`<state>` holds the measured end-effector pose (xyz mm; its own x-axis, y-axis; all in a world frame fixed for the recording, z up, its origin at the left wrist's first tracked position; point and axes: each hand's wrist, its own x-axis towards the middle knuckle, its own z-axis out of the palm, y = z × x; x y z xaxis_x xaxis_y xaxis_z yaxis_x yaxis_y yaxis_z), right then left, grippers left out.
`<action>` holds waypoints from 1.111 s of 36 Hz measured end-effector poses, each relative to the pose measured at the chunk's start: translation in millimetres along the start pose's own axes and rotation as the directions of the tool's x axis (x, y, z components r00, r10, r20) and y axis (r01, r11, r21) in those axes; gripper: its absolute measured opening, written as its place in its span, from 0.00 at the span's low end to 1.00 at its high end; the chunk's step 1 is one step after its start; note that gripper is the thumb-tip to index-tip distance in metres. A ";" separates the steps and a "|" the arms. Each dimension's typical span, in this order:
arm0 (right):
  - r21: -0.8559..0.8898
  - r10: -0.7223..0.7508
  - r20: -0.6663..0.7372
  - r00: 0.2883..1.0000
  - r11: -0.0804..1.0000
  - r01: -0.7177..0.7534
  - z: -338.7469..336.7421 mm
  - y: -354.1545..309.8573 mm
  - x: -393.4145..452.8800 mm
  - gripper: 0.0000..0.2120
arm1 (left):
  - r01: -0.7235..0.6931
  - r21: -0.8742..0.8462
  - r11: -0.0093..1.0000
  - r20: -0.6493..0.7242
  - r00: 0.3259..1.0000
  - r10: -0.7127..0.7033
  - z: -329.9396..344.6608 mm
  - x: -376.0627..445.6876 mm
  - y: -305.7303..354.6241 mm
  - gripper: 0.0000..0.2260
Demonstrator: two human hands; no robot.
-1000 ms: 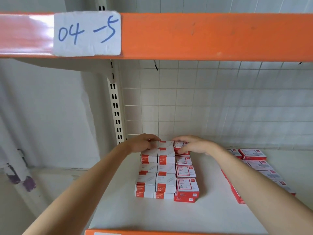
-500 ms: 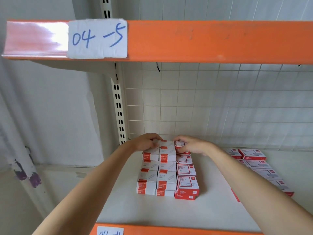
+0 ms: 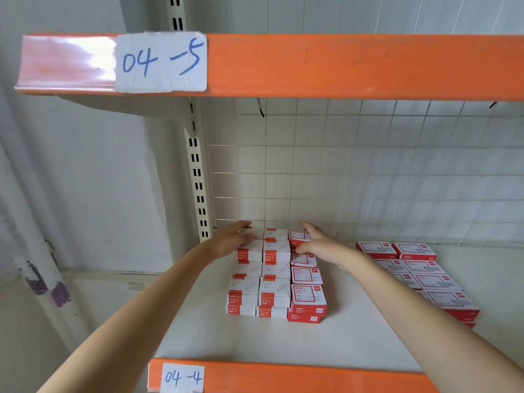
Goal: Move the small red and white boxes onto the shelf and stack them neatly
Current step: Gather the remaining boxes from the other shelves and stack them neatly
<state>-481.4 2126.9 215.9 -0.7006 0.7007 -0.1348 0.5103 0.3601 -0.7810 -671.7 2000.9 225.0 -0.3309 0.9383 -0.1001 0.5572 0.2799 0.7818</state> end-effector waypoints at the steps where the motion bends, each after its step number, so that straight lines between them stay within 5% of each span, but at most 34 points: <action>1: 0.029 0.005 -0.017 1.000 1.000 -0.004 1.4 3.3 -1.0 0.39 | 0.000 -0.045 0.999 -0.021 1.000 -0.001 0.7 -3.1 -2.8 0.26; 6: 0.189 0.041 -0.017 0.999 0.981 -0.037 11.3 11.4 -7.8 0.46 | -0.038 -0.176 0.984 0.008 0.999 0.040 5.9 -18.3 -8.7 0.12; 13: 0.303 0.037 -0.047 0.998 0.953 -0.021 27.9 10.4 -10.5 0.46 | -0.033 -0.243 0.969 0.026 0.999 0.040 22.4 -36.4 1.2 0.16; 18: 0.401 0.056 -0.126 0.990 0.916 -0.001 32.6 14.8 -17.1 0.45 | -0.074 -0.334 0.940 -0.042 0.997 0.063 32.6 -46.1 1.4 0.08; 24: 0.478 0.015 -0.067 0.998 0.878 0.019 36.6 11.2 -25.2 0.21 | -0.065 -0.403 0.913 -0.031 0.998 0.058 39.9 -48.8 3.9 0.09; 32: 0.494 0.016 -0.069 0.997 0.869 0.020 35.3 15.0 -24.3 0.18 | -0.049 -0.450 0.892 -0.045 0.998 0.033 40.6 -49.1 -4.8 0.08; 40: 0.501 -0.020 -0.022 1.000 0.865 0.028 42.3 20.7 -31.5 0.26 | -0.018 -0.538 0.843 -0.058 0.998 -0.016 49.6 -48.2 -12.0 0.21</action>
<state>-469.9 2086.3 178.2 -0.6992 0.7071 -0.1056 0.1718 0.0228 -0.9849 -624.7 1962.5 189.9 -0.3836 0.9204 -0.0764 0.0661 0.1099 0.9917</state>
